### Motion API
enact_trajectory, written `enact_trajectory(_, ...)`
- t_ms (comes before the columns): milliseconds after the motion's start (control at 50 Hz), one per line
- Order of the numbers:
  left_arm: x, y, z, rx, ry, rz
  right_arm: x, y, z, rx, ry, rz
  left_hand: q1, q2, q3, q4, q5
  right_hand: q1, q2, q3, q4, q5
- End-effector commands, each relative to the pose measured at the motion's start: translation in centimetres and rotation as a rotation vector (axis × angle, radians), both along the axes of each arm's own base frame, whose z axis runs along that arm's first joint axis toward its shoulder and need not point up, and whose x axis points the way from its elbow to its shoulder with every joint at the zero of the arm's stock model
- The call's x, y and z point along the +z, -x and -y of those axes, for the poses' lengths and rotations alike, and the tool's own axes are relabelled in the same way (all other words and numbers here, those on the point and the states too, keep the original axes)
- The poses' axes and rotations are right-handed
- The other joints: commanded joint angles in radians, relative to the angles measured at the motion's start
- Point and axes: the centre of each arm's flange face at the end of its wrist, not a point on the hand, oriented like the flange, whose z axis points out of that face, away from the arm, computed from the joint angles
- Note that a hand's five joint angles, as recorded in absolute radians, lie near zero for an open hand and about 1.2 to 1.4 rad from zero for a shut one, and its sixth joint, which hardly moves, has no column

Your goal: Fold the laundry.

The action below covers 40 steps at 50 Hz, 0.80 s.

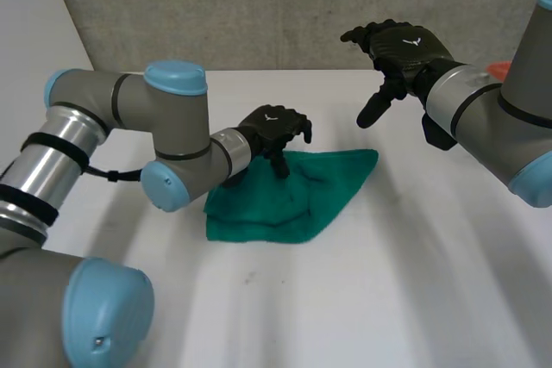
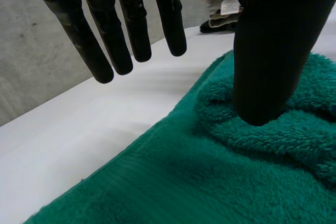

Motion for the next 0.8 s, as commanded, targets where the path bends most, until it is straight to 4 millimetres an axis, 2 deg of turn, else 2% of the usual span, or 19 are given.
enact_trajectory(20, 0.0, 1.1, -1.5, -0.050, 0.032, 0.030, -0.1, 0.2, 0.2, -0.006, 0.009, -0.015, 0.047, 0.052, 0.047, 0.054, 0.063, -0.047, -0.034, -0.033, -0.038, -0.048)
enact_trajectory(180, -0.4, 1.8, -2.3, -0.039, 0.152, 0.128, 0.0, 0.3, 0.3, -0.010, 0.014, -0.021, 0.088, 0.093, 0.088, 0.095, 0.104, -0.047, -0.034, -0.033, -0.038, -0.048)
enact_trajectory(260, -0.4, 2.2, -2.7, -0.050, 0.184, 0.133, -0.1, 0.3, 0.2, -0.009, 0.016, -0.029, 0.197, 0.201, 0.196, 0.203, 0.212, -0.047, -0.034, -0.033, -0.038, -0.048)
enact_trajectory(520, -0.5, 2.2, -2.2, -0.013, 0.282, 0.186, -0.1, 0.4, 0.3, -0.010, 0.017, -0.033, 0.420, 0.424, 0.420, 0.426, 0.436, -0.047, -0.034, -0.033, -0.038, -0.048)
enact_trajectory(800, -2.1, 3.7, -4.0, -0.085, 0.460, 0.337, 0.3, 0.5, 0.0, -0.010, 0.022, -0.034, 0.435, 0.439, 0.435, 0.441, 0.450, -0.047, -0.034, -0.033, -0.038, -0.048)
